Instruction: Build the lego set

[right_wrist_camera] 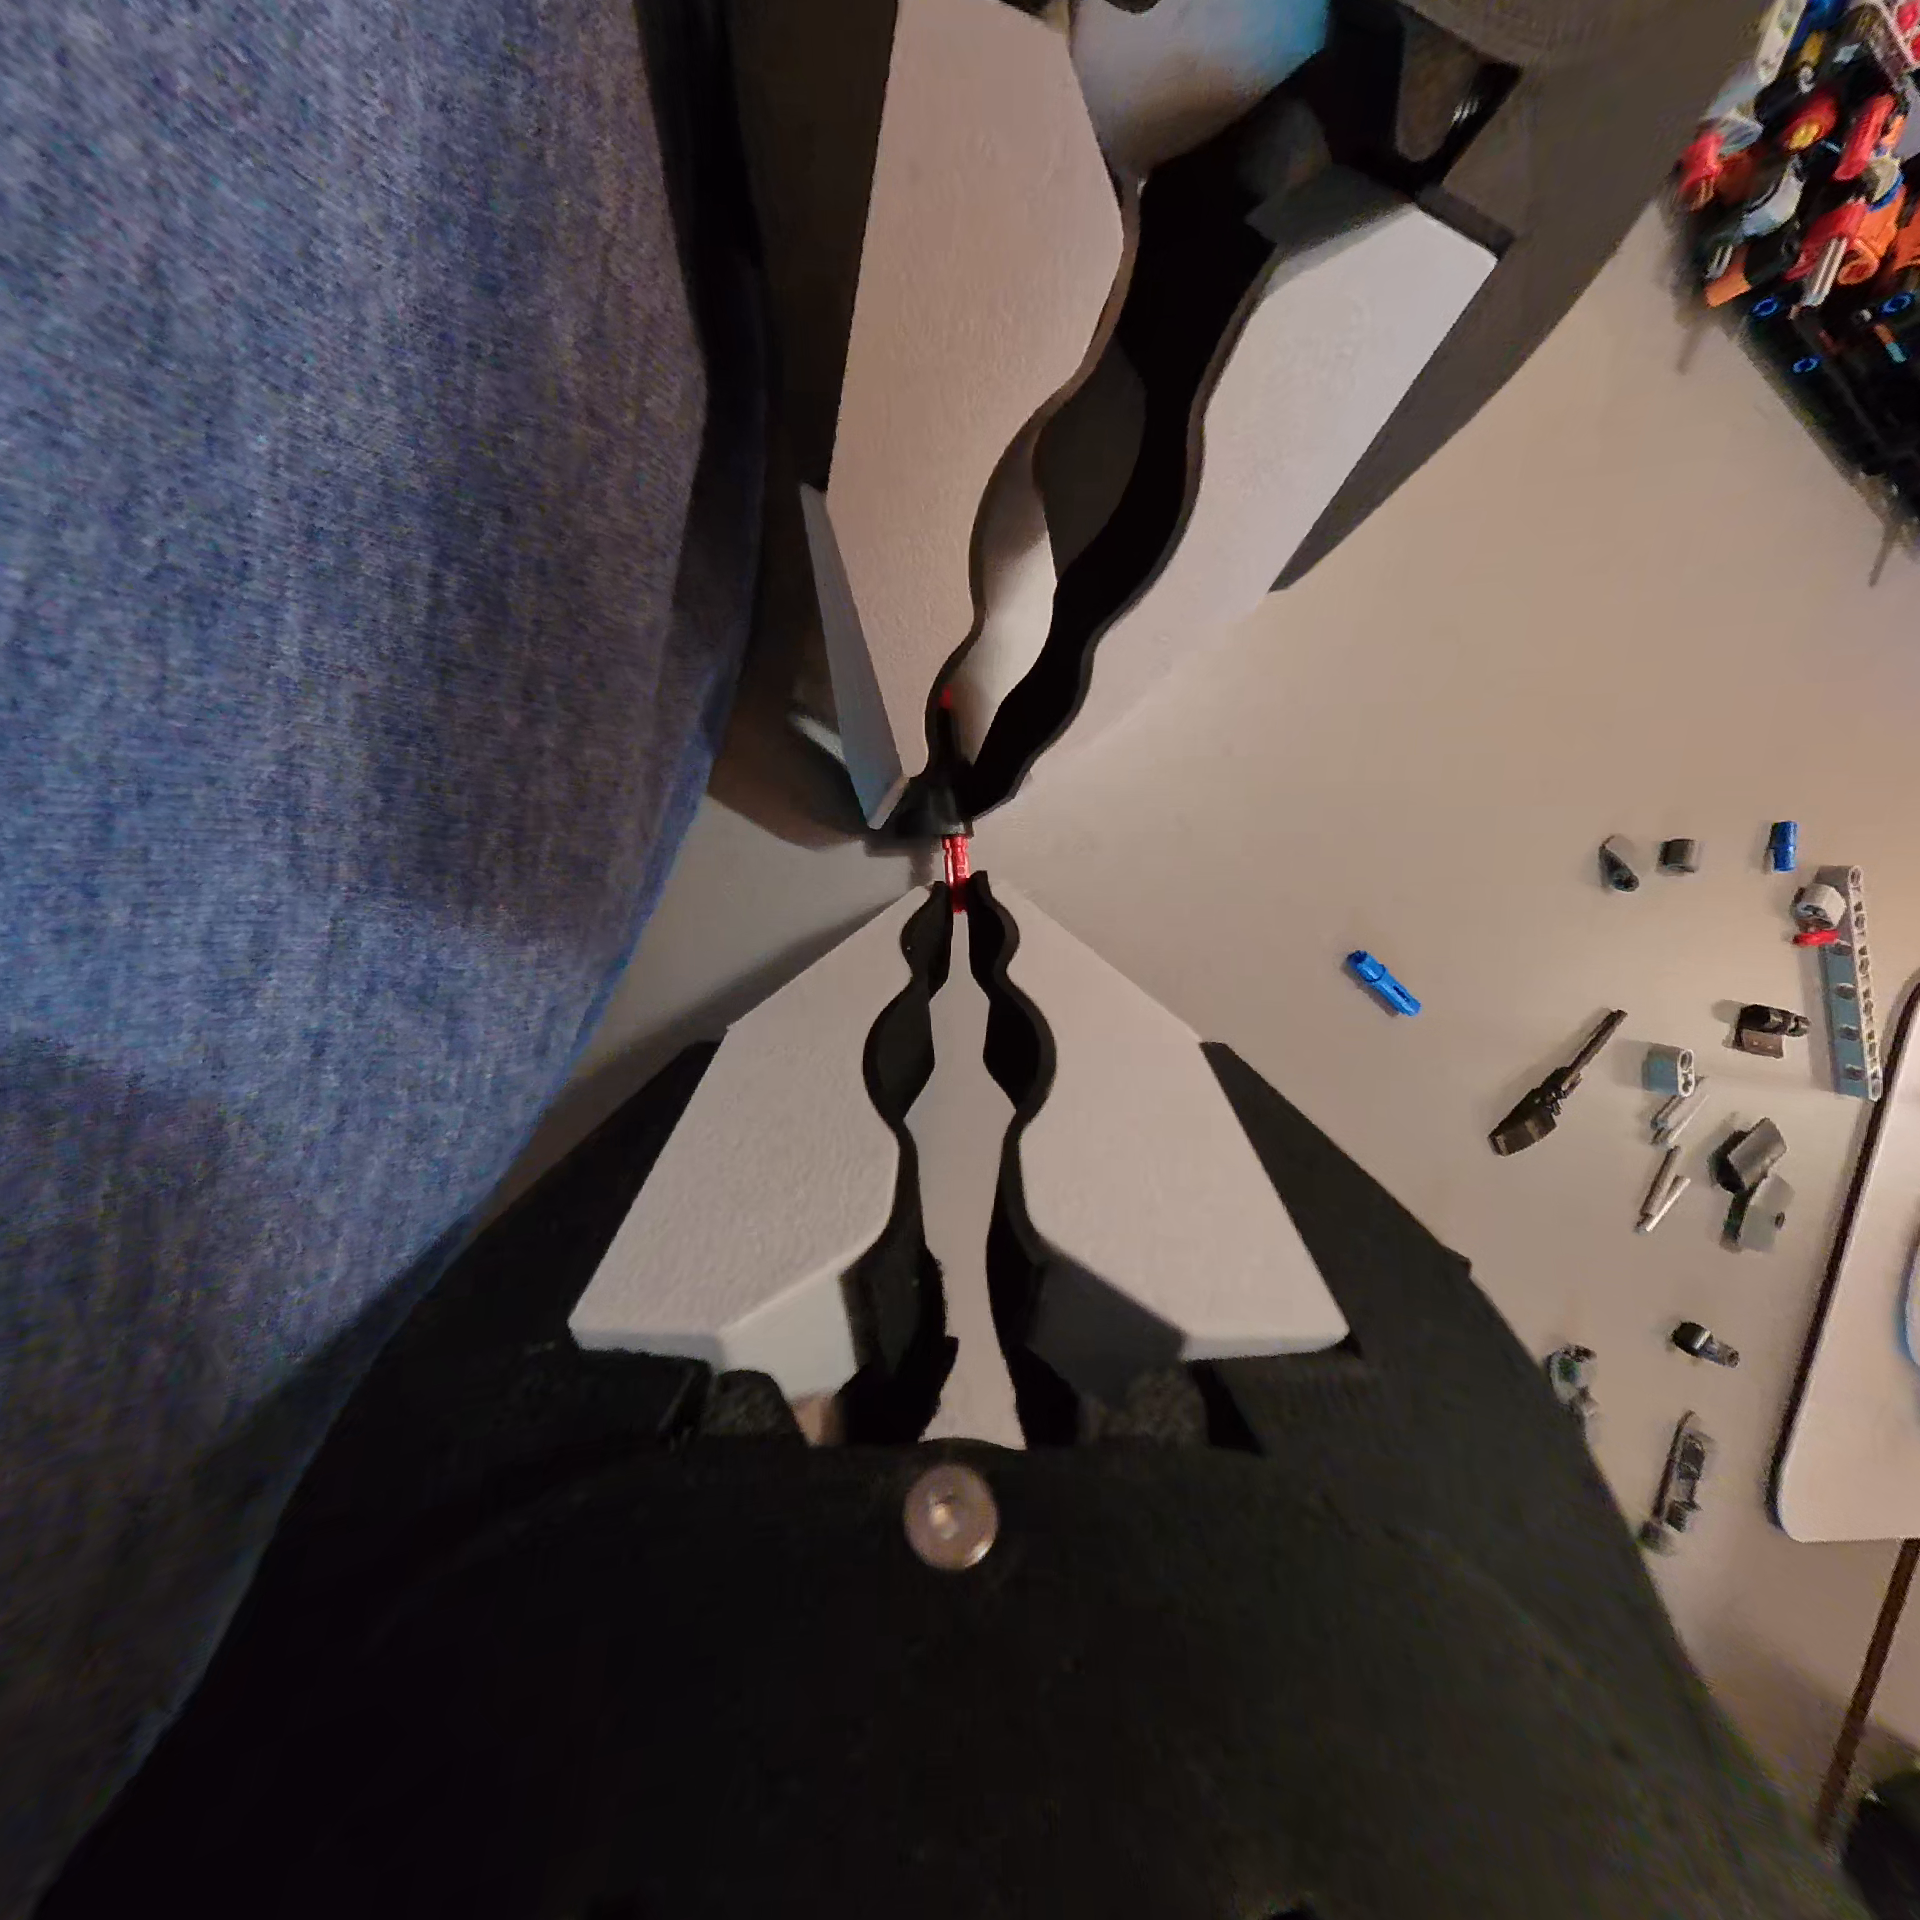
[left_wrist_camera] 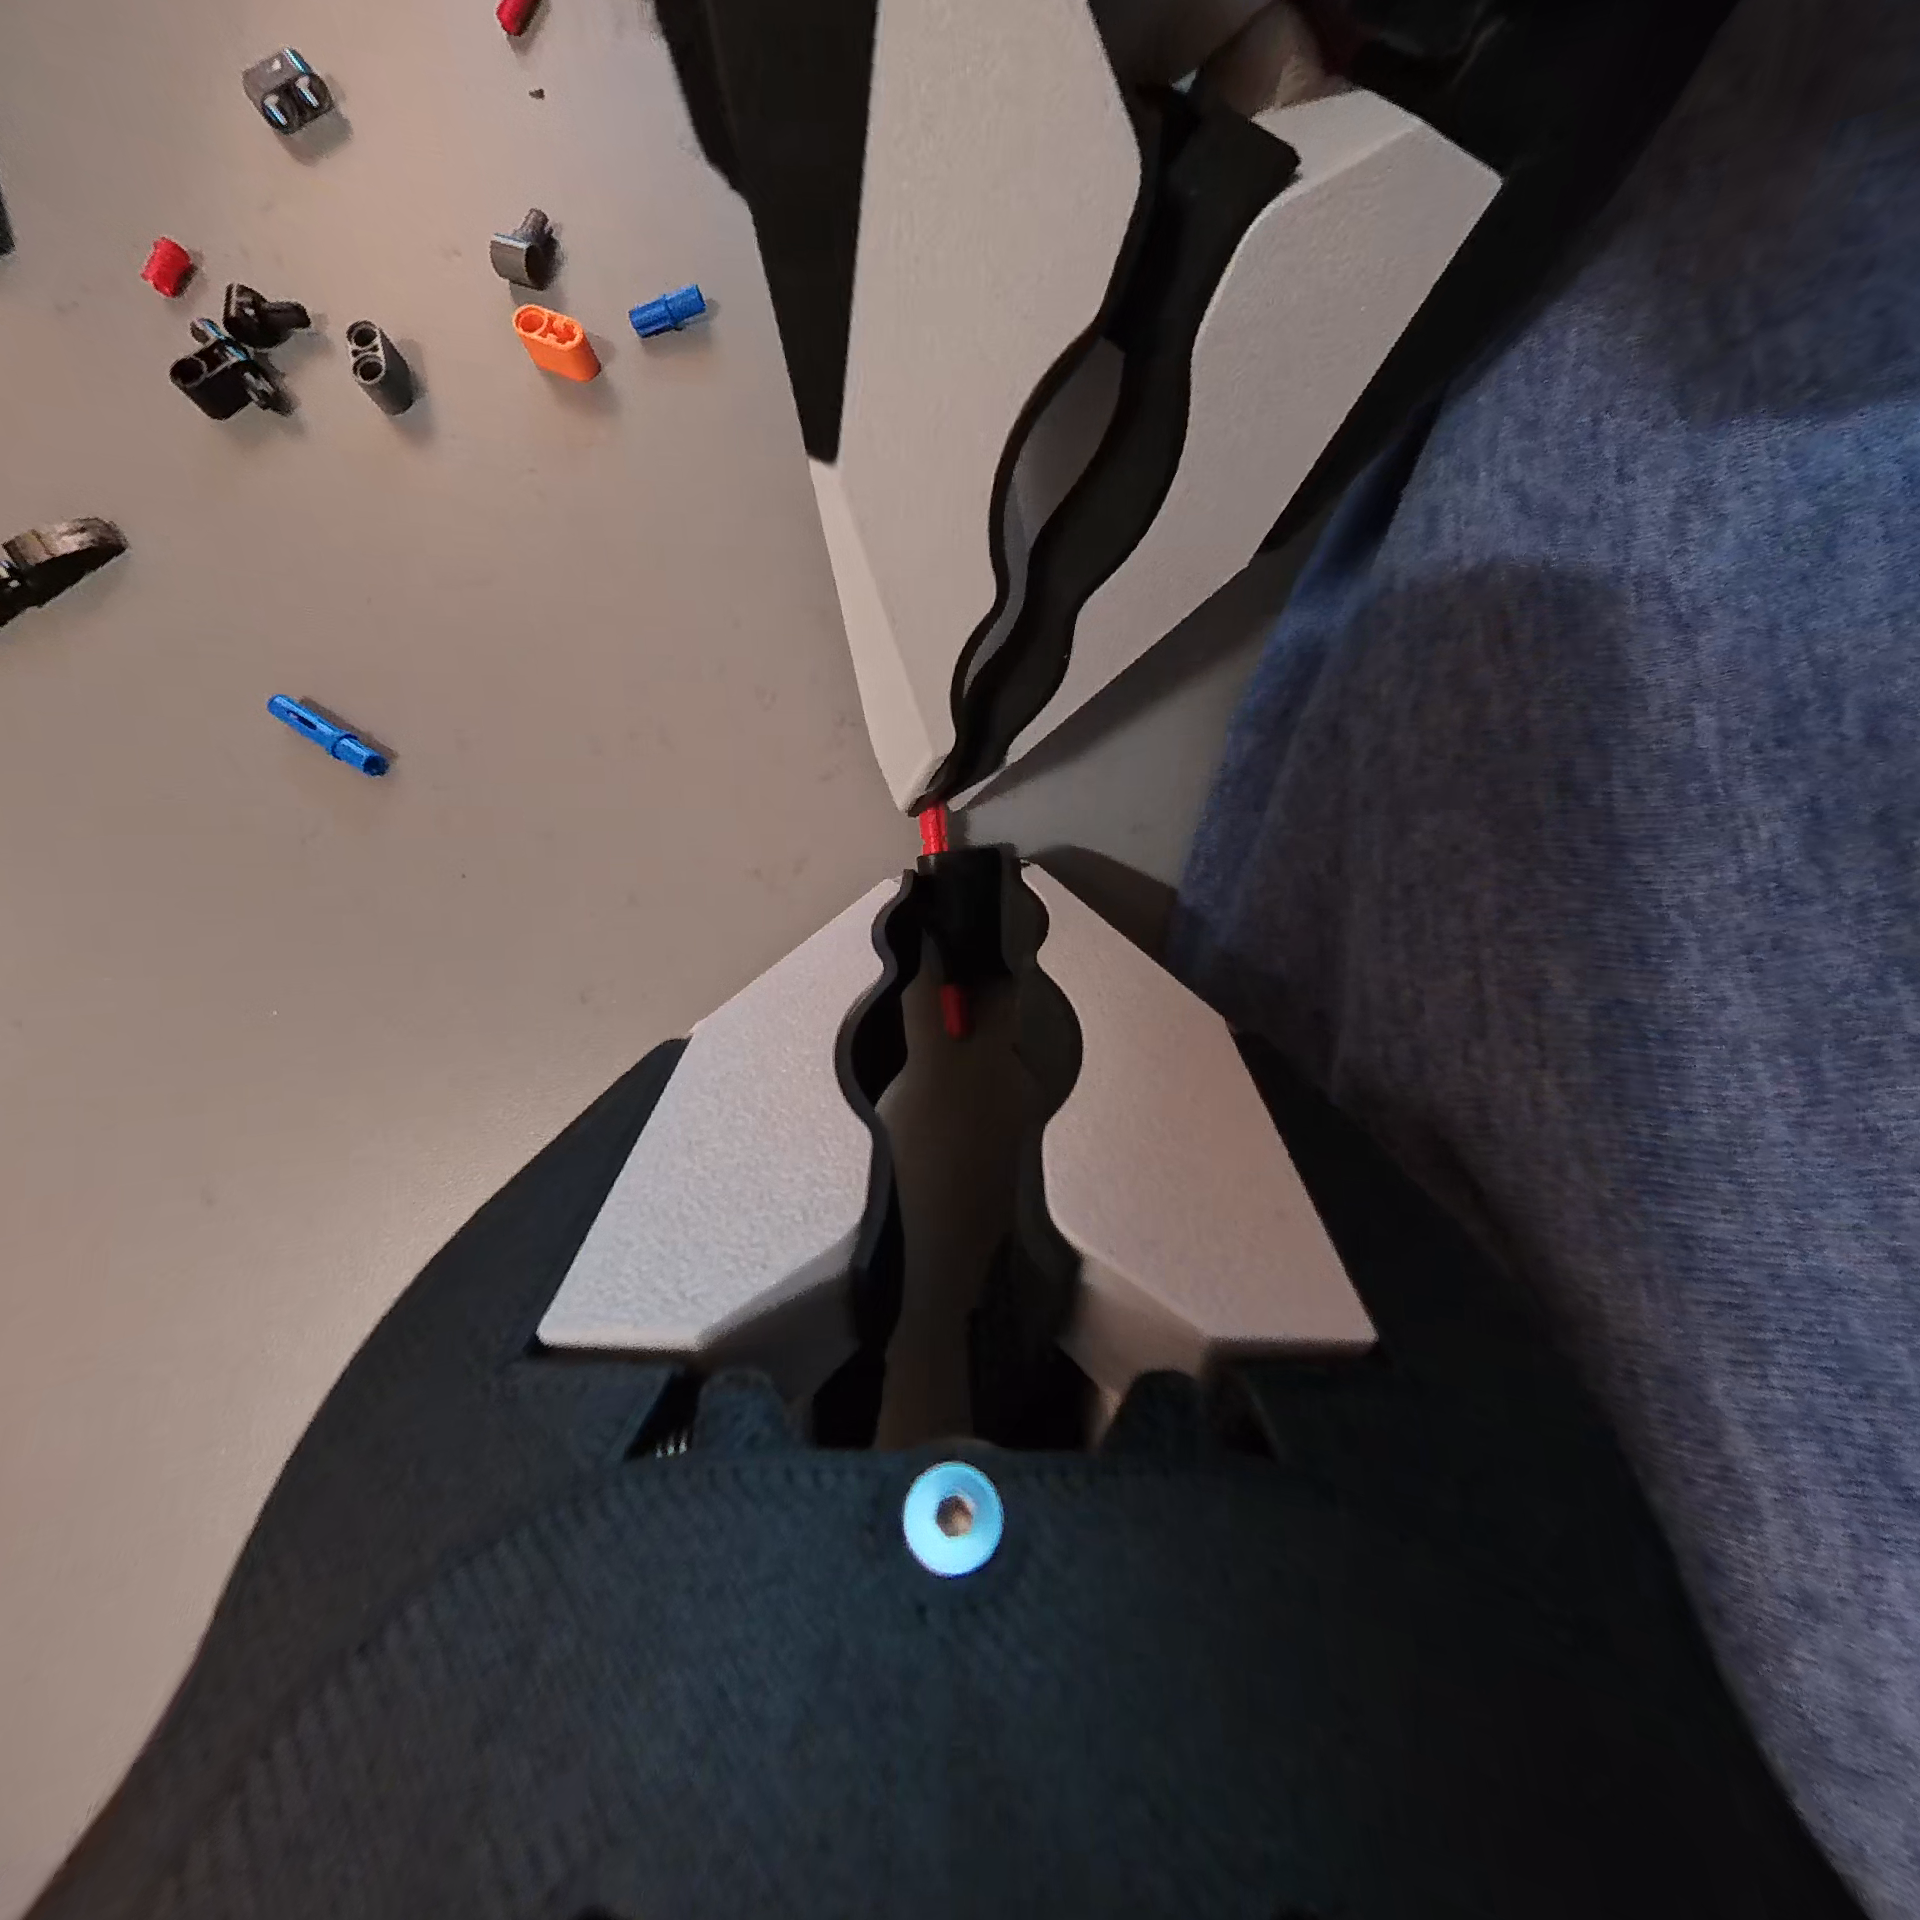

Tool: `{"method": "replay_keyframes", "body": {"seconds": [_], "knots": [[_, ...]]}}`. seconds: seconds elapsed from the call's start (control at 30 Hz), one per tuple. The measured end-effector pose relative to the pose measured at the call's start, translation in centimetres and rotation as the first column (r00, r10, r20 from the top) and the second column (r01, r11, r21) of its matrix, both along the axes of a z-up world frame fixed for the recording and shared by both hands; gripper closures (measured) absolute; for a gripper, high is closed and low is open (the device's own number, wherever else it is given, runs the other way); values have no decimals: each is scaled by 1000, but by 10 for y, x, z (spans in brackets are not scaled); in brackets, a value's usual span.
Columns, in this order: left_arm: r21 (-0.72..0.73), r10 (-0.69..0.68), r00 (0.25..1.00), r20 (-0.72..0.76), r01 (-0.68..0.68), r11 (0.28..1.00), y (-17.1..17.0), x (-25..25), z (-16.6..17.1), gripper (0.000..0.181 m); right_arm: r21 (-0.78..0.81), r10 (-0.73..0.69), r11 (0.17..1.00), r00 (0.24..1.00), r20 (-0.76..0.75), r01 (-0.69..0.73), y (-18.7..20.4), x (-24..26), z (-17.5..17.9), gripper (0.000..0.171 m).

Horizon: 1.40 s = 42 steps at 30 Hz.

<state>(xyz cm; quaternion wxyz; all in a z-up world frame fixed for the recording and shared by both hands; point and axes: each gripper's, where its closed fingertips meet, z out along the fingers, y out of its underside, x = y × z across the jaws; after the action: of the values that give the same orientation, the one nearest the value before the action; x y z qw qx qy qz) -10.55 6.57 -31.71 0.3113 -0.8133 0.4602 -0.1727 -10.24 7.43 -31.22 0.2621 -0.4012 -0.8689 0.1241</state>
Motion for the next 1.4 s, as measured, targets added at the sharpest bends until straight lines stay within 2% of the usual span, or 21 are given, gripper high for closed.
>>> {"method": "replay_keyframes", "body": {"seconds": [0.87,1.4], "knots": [[-13,-3,1000,-11,2,1000,0,0,-1,168,-41,-20,999,1000,13,21,-3,0,0,171],[-4,-7,1000,-23,7,1000,1,0,-1,168,-3,-5,1000,999,47,5,-4,-2,2,171]]}}
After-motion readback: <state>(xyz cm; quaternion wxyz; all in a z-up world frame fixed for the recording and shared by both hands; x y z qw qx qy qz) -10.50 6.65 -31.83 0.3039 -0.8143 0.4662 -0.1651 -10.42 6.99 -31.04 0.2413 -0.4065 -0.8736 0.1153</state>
